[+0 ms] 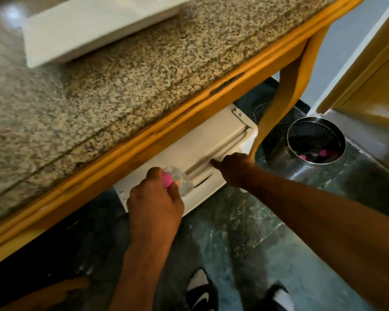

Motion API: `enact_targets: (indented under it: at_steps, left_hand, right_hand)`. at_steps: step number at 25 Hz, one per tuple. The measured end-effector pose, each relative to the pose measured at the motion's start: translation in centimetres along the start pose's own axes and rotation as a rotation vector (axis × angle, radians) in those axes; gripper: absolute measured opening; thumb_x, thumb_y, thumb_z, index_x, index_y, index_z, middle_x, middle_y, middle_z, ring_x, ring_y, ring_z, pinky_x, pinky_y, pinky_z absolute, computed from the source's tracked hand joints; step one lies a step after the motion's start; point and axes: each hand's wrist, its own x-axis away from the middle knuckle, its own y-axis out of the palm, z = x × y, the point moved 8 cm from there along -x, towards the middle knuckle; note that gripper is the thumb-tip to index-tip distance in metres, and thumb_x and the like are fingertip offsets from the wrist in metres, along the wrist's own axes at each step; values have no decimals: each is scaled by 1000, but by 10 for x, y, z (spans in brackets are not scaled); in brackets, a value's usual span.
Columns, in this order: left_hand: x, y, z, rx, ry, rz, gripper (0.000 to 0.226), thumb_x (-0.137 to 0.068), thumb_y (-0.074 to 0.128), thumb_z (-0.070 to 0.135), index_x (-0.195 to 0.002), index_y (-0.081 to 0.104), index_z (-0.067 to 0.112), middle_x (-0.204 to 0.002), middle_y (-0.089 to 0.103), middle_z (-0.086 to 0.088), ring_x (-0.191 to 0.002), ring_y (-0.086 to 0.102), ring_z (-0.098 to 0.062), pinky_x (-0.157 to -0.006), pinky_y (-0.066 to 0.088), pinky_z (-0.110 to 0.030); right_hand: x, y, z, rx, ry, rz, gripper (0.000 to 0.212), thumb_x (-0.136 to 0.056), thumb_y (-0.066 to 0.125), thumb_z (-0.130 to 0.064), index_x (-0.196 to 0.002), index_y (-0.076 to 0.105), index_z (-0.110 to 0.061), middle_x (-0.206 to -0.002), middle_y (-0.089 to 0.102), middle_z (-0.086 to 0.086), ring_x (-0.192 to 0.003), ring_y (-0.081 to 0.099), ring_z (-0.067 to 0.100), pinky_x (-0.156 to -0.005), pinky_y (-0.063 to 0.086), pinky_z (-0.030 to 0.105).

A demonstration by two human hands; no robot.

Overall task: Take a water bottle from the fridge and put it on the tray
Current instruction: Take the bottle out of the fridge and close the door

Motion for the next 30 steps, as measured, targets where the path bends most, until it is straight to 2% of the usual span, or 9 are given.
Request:
enact_targets:
  at_steps: [3, 5, 8, 11, 17, 19, 23, 26, 30]
  left_hand:
    - [-7, -7, 2, -1, 6, -18, 27, -84, 67, 20, -108, 58, 11, -104, 69, -14, -99, 65, -29, -86, 54, -42]
    - [-8, -17, 13, -61, 42, -40, 26, -84, 66, 24, -106, 59, 13, -104, 68, -11, -101, 64, -27, -85, 53, -39]
    - [8, -51, 57, -173, 171, -124, 22, -85, 61, 31, -102, 59, 17, -100, 67, -8, -95, 63, -23, -80, 50, -34]
    - [22, -129, 106, -148, 227, -168, 21, -85, 58, 37, -97, 61, 20, -96, 69, -6, -91, 64, -22, -80, 51, -33]
    - [0, -346, 183, -108, 327, 43, 14, -82, 66, 27, -85, 65, 14, -90, 70, -11, -75, 59, -22, -65, 39, -29]
    - [-24, -403, 196, -109, 337, 116, 15, -82, 67, 27, -84, 67, 12, -87, 69, -9, -72, 54, -18, -64, 38, -30]
    - [-93, -454, 189, -132, 291, 183, 23, -81, 69, 30, -92, 64, 10, -89, 65, -7, -75, 56, -20, -66, 45, -32]
    - [-144, -445, 171, -150, 322, 150, 24, -81, 70, 28, -93, 64, 8, -95, 67, -11, -76, 55, -18, -66, 41, -29]
    - [-183, -396, 150, -195, 357, 18, 19, -83, 67, 26, -90, 67, 9, -90, 68, -9, -79, 62, -22, -65, 47, -29]
  right_hand:
    - [17, -40, -9, -7, -47, 45, 37, -90, 53, -28, -124, 53, -12, -121, 60, 13, -110, 57, 33, -89, 47, 45]
    - [49, -83, -13, -72, -101, 107, 30, -83, 60, -22, -111, 60, -9, -114, 62, 14, -104, 59, 33, -85, 49, 42]
    - [120, -170, -23, -156, -183, 179, 26, -80, 64, -16, -104, 61, -10, -110, 61, 14, -100, 59, 33, -81, 48, 38]
    - [201, -280, -29, -117, -257, 255, 18, -81, 62, -10, -99, 62, -10, -106, 64, 13, -97, 61, 32, -77, 51, 38]
    - [314, -498, -1, -111, -295, 580, 13, -80, 62, -8, -93, 61, -8, -99, 64, 13, -92, 61, 28, -71, 47, 33]
    - [317, -554, 1, -115, -283, 664, 12, -80, 65, -11, -92, 62, -10, -93, 65, 9, -86, 62, 24, -64, 44, 29]
    - [277, -621, 0, -149, -280, 721, 13, -80, 65, -12, -93, 62, -8, -93, 65, 11, -87, 62, 27, -65, 41, 28]
    - [222, -629, -4, -194, -237, 680, 14, -82, 65, -13, -95, 62, -9, -92, 64, 9, -86, 62, 25, -64, 45, 29]
    - [161, -608, -8, -190, -186, 591, 17, -83, 67, -15, -98, 62, -10, -95, 65, 8, -89, 62, 23, -78, 52, 35]
